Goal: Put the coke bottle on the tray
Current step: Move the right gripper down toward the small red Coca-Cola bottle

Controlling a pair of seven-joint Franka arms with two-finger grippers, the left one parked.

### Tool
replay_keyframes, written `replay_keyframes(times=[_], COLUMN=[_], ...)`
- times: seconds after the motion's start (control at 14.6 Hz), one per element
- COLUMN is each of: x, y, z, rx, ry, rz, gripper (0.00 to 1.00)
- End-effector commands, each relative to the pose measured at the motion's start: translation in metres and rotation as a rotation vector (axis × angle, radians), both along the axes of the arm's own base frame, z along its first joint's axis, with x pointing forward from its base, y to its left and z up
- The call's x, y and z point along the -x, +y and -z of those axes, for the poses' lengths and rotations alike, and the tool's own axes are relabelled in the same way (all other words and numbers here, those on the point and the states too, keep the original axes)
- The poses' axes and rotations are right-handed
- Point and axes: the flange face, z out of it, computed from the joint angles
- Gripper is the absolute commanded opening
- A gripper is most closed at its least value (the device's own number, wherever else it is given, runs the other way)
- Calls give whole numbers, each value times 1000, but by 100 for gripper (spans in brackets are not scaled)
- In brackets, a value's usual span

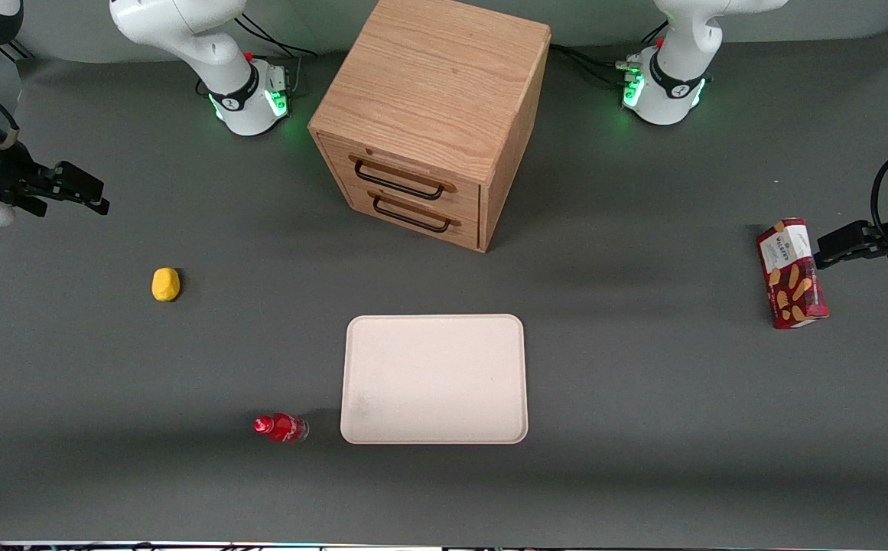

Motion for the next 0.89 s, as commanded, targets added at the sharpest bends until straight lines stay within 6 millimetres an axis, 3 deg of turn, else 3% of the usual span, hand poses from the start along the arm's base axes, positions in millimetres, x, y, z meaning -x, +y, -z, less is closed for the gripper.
replay_keyframes(times=[0.0,0.21,0.34,0.55,0.82], x=[-2,-10,-29,-63,-109], y=[3,8,46,73,115], z=[-5,-4,-14,-17,4], rx=[22,26,57,87,6], ry=[9,7,-21,39,53], rz=[23,20,-39,-65,-82], gripper=[100,100,100,100,100])
